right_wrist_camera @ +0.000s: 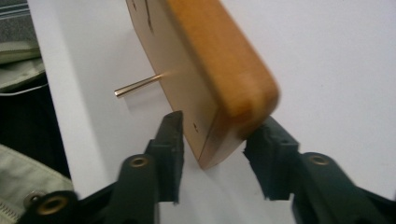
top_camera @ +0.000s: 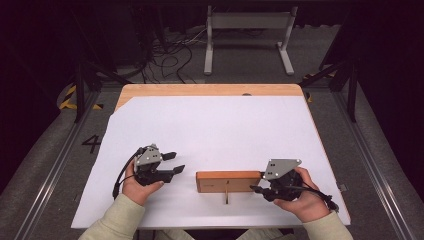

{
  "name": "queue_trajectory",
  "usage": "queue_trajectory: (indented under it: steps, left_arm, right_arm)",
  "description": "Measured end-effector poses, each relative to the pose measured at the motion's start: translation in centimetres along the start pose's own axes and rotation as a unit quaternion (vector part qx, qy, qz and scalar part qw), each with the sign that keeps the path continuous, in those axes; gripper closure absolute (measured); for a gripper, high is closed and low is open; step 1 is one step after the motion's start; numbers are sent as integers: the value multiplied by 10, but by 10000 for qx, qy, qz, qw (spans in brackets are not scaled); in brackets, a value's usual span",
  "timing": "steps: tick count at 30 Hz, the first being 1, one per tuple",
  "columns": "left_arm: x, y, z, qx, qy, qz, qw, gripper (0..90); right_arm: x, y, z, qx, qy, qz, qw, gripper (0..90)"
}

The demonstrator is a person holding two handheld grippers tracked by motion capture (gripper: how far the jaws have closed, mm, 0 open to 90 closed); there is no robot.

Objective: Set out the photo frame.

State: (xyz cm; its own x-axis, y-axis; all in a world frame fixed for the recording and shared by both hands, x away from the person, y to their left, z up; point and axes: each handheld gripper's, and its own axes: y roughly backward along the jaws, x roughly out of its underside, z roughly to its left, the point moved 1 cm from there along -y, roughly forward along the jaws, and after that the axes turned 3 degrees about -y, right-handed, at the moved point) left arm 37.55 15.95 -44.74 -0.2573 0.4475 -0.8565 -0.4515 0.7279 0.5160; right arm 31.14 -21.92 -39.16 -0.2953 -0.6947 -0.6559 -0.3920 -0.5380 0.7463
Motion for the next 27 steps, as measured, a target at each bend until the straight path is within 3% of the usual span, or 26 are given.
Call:
queue_trajectory:
  steps: [2,9,17,19,21,23,25,27]
  left_arm:
    - [0,0,0,3,-8,6,10000,428]
    - [0,0,0,18,-12,-4,10000,428]
    - [0,0,0,13,5,-8,10000,428]
    - [0,0,1,16,8,-11,10000,428]
    - [0,0,1,16,12,-16,10000,428]
    - [0,0,1,14,15,-15,10000,427]
    - [0,1,1,17,-2,-9,10000,427]
    - [0,0,1,13,26,-15,10000,427]
  right_arm:
    - [1,4,2,-41,84,32,10000,647]
    - [1,3,15,-211,339,333,9986,597]
    - [12,1,12,-230,19,532,9983,555]
    - [17,-3,10,-258,-99,655,9975,580]
    - [23,-11,9,-357,-265,913,9948,682]
    - [25,-13,8,-385,-297,964,9942,731]
    - [28,-18,8,-614,-470,1100,9909,815]
    - [29,-22,7,-699,-608,1122,9894,860]
